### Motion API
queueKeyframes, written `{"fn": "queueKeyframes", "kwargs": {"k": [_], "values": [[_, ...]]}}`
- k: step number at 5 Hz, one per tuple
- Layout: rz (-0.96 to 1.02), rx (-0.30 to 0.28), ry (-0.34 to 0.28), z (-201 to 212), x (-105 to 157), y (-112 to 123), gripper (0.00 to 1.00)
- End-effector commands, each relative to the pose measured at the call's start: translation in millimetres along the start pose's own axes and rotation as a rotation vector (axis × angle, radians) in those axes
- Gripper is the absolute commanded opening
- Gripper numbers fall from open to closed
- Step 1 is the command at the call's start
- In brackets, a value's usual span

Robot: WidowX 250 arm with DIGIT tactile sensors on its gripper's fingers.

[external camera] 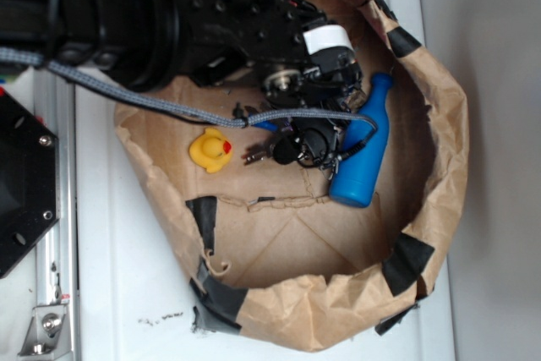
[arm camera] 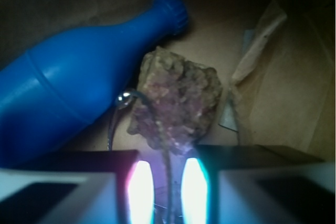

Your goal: Grab the silver keys.

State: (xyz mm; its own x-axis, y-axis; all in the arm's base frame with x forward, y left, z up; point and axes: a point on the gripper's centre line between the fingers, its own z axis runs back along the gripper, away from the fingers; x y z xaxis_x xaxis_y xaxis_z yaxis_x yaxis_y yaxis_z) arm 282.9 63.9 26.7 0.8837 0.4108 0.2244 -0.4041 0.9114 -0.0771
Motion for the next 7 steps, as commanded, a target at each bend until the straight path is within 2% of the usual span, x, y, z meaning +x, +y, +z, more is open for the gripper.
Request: {"fn": "queueKeyframes", "kwargs": {"k": [1, 2, 3, 4, 5, 6, 7], "values": [[-0.015, 0.006, -0.038, 9, 10, -4, 0.00], [-0.007, 0.025, -0.033, 16, 12, -3, 0.00], [0.025, 0.112, 0.047, 52, 14, 7, 0.00], [-0.089, -0.036, 0.125, 107, -4, 30, 0.00], [-0.093, -0.014, 0.148, 144, -18, 28, 0.00], [-0.093, 0.089, 0.167, 124, -22, 8, 0.00], [-0.071, 0.180, 0.152, 106, -18, -6, 0.00]]}}
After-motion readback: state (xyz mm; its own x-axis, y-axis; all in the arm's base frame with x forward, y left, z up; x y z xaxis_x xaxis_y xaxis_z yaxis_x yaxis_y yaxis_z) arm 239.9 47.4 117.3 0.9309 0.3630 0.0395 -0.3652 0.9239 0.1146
